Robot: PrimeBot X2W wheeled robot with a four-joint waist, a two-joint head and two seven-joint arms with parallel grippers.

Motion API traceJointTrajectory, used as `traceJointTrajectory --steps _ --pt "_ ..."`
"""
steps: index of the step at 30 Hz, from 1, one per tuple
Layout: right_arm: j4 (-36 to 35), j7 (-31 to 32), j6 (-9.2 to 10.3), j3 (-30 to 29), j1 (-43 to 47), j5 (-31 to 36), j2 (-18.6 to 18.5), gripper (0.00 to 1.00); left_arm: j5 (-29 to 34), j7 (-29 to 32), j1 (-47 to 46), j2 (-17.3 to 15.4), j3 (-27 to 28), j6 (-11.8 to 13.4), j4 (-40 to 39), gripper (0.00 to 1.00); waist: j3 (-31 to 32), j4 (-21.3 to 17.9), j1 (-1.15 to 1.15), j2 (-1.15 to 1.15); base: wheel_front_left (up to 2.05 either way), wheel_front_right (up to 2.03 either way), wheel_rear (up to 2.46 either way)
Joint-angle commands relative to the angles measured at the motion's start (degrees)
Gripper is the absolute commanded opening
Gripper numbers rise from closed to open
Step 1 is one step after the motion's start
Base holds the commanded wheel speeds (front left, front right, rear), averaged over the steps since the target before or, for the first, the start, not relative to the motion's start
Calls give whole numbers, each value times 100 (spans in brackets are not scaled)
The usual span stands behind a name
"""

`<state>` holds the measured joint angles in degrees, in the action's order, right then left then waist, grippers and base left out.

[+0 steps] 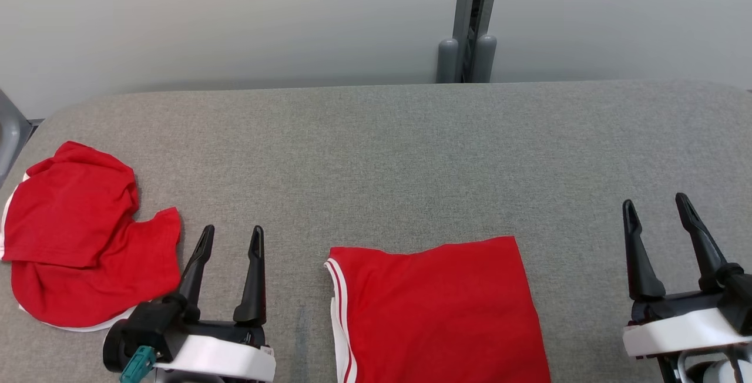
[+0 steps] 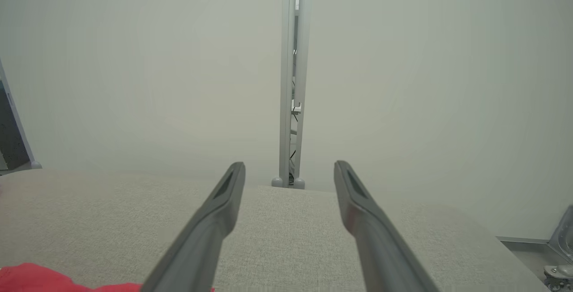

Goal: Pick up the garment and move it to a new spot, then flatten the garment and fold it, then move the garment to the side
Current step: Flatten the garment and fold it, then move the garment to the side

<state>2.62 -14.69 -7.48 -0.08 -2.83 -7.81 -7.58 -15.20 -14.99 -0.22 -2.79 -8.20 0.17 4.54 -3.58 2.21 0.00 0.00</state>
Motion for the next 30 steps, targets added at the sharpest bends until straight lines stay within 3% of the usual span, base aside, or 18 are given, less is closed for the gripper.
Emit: traceJointTrajectory --steps 1,5,18,24,30 --pt "15 -40 -2 -61 46 63 5 100 -32 -19 42 -22 18 36 -27 100 -6 2 0 0 0 0 0" --pt "-25 -59 -2 -264 151 112 289 100 8 -18 145 -15 15 163 -275 100 -46 3 0 0 0 0 0" --pt "107 -62 -2 -229 223 14 406 100 -28 -18 129 -21 -27 188 -290 100 -116 66 0 0 0 0 0" --pt "835 59 -2 542 264 -590 134 100 -14 -18 87 -21 -68 156 -278 100 -185 99 0 0 0 0 0" --pt "1257 702 -2 1302 176 -1703 -156 100 10 -18 41 -22 -115 145 -254 100 -279 153 0 0 0 0 0"
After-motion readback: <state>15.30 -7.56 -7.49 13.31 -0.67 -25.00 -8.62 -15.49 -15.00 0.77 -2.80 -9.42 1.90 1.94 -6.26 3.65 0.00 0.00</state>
